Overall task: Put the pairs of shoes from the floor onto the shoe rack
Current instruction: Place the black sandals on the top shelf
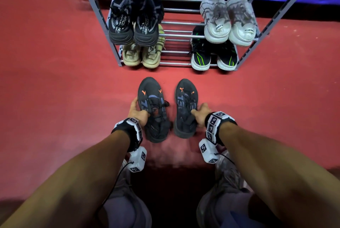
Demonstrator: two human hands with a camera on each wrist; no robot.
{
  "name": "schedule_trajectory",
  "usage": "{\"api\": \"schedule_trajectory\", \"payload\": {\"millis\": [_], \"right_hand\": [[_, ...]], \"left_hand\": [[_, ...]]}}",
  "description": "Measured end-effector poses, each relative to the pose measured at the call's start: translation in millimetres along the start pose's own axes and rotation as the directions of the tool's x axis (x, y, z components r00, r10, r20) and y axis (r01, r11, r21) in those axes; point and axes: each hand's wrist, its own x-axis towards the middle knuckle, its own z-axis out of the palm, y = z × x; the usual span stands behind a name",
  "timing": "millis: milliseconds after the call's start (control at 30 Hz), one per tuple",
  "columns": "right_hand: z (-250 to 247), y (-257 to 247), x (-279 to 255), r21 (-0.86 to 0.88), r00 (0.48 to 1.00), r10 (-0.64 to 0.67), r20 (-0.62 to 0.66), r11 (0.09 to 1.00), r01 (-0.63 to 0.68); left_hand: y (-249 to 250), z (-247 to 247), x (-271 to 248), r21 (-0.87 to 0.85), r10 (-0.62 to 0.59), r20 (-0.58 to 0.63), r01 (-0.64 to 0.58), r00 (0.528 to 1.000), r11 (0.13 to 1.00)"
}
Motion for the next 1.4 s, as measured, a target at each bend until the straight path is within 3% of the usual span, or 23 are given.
{"api": "schedule_trajectory", "payload": {"millis": [133, 300, 467, 667, 767, 900, 1067, 1134, 1267, 1400], "right_hand": [[14, 13, 1, -0.012, 0.999, -0.041, -0.002, 0.999, 0.041], [29, 30, 14, 0.114, 0.999, -0.035, -0.004, 0.993, 0.035], [32, 20, 5, 0.237, 0.998, 0.002, 0.058, 0.971, -0.016], [29, 8, 4, 0.351, 0.983, -0.069, 0.171, 0.936, 0.004], [32, 11, 7, 0.343, 0.981, -0.069, 0.18, 0.939, 0.003], [20, 3, -2, 0.305, 0.985, -0.077, 0.155, 0.952, 0.026], [32, 27, 20, 0.336, 0.982, -0.16, 0.098, 0.934, 0.119], [39, 39, 32, 0.38, 0.974, -0.213, 0.079, 0.909, 0.168], [2, -1, -40, 0.395, 0.957, -0.289, -0.016, 0.878, 0.272], [-24, -10, -66, 0.391, 0.935, -0.339, -0.107, 0.85, 0.353]], "left_hand": [[-4, 18, -6, -0.061, -0.014, 0.07, 0.018, 0.997, 0.998], [-7, 22, -5, 0.035, -0.034, 0.15, 0.029, 0.988, 0.999], [-11, 21, -15, 0.314, -0.172, 0.057, 0.146, 0.983, 0.938], [-13, 22, -20, 0.359, -0.201, 0.056, 0.169, 0.978, 0.918], [-10, 21, -26, 0.325, -0.132, 0.032, 0.115, 0.991, 0.939], [6, 21, -45, 0.099, -0.005, 0.112, -0.006, 0.994, 0.995], [-6, 22, -23, -0.016, -0.005, -0.003, 0.005, 1.0, 1.0], [14, 21, -42, -0.03, -0.003, -0.033, 0.002, 0.999, 1.0], [53, 15, -88, -0.023, 0.061, -0.089, -0.063, 0.994, 0.998], [79, 16, -113, -0.026, 0.141, -0.088, -0.144, 0.986, 0.989]]}}
